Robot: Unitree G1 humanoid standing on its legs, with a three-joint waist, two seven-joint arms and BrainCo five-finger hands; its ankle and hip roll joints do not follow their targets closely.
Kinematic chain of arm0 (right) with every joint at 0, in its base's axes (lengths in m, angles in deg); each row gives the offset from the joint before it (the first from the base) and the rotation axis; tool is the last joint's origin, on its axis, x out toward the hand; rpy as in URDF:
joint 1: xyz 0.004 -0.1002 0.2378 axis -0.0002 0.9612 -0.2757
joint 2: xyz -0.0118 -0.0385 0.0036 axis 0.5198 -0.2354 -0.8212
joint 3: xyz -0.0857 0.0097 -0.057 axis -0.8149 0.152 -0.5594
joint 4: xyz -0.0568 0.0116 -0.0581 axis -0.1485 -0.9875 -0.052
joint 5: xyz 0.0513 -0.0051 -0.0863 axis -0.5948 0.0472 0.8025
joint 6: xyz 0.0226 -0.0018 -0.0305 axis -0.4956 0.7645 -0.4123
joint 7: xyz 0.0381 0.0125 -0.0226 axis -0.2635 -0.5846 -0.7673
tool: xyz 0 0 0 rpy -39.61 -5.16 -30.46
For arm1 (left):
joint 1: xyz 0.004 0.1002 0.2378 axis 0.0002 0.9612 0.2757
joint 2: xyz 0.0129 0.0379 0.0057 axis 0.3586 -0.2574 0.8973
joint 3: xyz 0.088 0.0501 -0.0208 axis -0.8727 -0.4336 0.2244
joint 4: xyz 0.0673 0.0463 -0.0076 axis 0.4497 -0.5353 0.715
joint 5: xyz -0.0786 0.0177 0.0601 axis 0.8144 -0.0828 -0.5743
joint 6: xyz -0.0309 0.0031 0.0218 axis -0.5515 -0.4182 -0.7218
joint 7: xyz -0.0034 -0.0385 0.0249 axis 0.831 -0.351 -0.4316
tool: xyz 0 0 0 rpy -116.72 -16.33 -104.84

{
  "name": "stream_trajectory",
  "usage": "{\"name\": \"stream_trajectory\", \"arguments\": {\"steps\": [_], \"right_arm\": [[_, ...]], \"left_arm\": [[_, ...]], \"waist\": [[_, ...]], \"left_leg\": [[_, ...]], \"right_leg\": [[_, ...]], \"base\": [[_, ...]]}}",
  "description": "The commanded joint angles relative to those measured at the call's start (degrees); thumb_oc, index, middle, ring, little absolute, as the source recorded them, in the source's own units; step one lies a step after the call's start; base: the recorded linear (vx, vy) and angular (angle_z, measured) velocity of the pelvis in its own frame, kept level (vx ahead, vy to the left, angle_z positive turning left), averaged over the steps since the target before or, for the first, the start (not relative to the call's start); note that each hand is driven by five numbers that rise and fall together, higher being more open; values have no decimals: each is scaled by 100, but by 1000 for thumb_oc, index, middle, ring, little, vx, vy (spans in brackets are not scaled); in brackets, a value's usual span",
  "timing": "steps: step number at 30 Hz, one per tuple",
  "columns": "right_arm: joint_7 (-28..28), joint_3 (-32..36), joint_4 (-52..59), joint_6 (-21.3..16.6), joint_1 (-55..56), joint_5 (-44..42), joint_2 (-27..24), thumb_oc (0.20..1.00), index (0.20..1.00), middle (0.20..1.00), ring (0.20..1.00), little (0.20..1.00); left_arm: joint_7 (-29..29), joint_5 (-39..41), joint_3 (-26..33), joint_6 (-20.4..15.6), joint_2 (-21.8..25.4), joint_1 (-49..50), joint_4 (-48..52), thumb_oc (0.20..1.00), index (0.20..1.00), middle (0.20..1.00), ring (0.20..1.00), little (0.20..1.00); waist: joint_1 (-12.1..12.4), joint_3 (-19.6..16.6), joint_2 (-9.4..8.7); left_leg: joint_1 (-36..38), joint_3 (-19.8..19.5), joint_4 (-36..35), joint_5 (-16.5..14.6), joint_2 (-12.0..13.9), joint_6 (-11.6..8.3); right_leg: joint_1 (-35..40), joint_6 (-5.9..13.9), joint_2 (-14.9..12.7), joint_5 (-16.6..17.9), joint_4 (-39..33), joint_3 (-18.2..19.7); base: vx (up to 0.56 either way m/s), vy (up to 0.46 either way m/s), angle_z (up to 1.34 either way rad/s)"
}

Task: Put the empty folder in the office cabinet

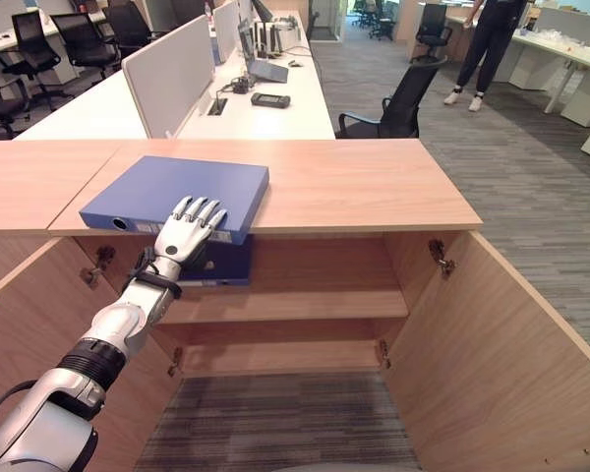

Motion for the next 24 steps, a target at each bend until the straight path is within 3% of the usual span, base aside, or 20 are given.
{"name": "stream_trajectory", "arguments": {"steps": [1,5,6,7,24], "right_arm": [[37,-173,-344,-73,-466,155,-97,1000,1000,1000,1000,1000],[45,-168,-340,-70,-468,167,-104,1000,1000,1000,1000,1000],[49,-169,-339,-73,-473,169,-107,1000,1000,1000,1000,1000],[57,-172,-339,-78,-475,175,-114,1000,1000,1000,1000,1000],[80,-39,-357,-84,-493,-91,-30,1000,1000,1000,1000,1000]], "left_arm": [[117,266,-20,138,78,-1217,-444,1000,1000,1000,1000,1000],[119,276,6,153,90,-1216,-398,1000,1000,1000,1000,1000],[127,277,12,158,87,-1218,-387,680,680,680,680,680],[124,296,-9,145,62,-1241,-389,200,200,200,200,200],[96,401,131,135,28,-1213,-143,200,200,200,200,200]], "waist": [[10,234,-69],[13,236,-71],[14,238,-72],[8,236,-70],[11,222,-71]], "left_leg": [[428,-96,74,-683,162,-199],[431,-94,74,-691,158,-196],[431,-92,74,-691,155,-194],[436,-89,74,-690,156,-195],[421,-82,74,-624,143,-185]], "right_leg": [[112,645,-360,-223,119,215],[118,646,-361,-226,120,221],[119,646,-357,-226,119,220],[120,644,-356,-227,121,220],[85,611,-352,-185,144,221]], "base": [[0,0,0],[0,0,0],[0,0,0],[0,0,0],[-9,-4,0]]}}
